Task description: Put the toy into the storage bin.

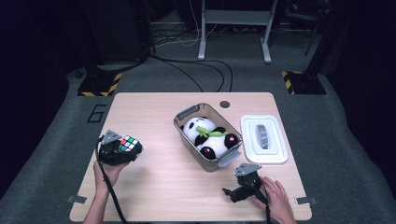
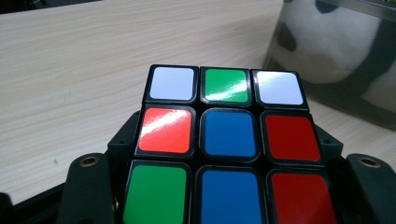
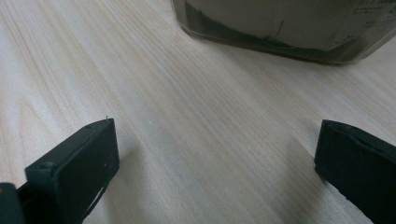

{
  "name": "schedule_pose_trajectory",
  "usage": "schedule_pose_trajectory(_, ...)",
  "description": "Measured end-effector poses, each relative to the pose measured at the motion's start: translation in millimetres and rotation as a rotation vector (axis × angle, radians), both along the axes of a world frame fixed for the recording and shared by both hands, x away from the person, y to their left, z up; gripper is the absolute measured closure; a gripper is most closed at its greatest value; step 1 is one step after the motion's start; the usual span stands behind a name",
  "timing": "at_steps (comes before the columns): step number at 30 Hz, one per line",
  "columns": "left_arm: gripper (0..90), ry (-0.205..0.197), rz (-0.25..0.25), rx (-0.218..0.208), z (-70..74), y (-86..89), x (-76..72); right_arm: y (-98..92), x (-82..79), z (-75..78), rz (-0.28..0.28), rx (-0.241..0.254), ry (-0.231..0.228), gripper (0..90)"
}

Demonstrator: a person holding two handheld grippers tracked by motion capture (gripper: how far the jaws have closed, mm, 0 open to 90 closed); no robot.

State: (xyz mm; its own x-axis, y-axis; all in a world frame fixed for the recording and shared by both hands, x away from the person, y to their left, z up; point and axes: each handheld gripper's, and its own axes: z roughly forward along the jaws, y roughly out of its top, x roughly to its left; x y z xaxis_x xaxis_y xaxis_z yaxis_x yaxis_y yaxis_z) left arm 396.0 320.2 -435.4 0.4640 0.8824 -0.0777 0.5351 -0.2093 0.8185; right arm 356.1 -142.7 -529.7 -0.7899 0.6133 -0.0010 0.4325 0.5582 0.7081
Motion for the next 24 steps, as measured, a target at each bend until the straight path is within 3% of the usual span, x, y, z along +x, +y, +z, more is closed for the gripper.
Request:
schedule_pose_trajectory(5, 33.4, -0.005, -0.021, -0.013, 11.3, -7.5, 2.1, 0.0, 0.1, 0.0, 0.0, 0.0, -0.001, 0.0)
schedule_pose_trajectory(14, 33.4, -0.007, -0.078, 0.005, 27.4, -25.3, 7.8, 0.0, 0.1, 0.0, 0.001, 0.0, -0.001, 0.0)
schedule_pose_trajectory(16, 33.4, -0.003, -0.088, 0.02, 33.0, -29.0, 12.9, 0.0, 0.2, 0.0, 0.001, 0.0, -0.001, 0.0)
schedule_pose_trajectory(24, 33.4, -0.028, -0.137, 0.001, 59.2, -50.6, 21.4, 0.8, -0.5, 0.1, -0.011, -0.001, -0.001, 0.0)
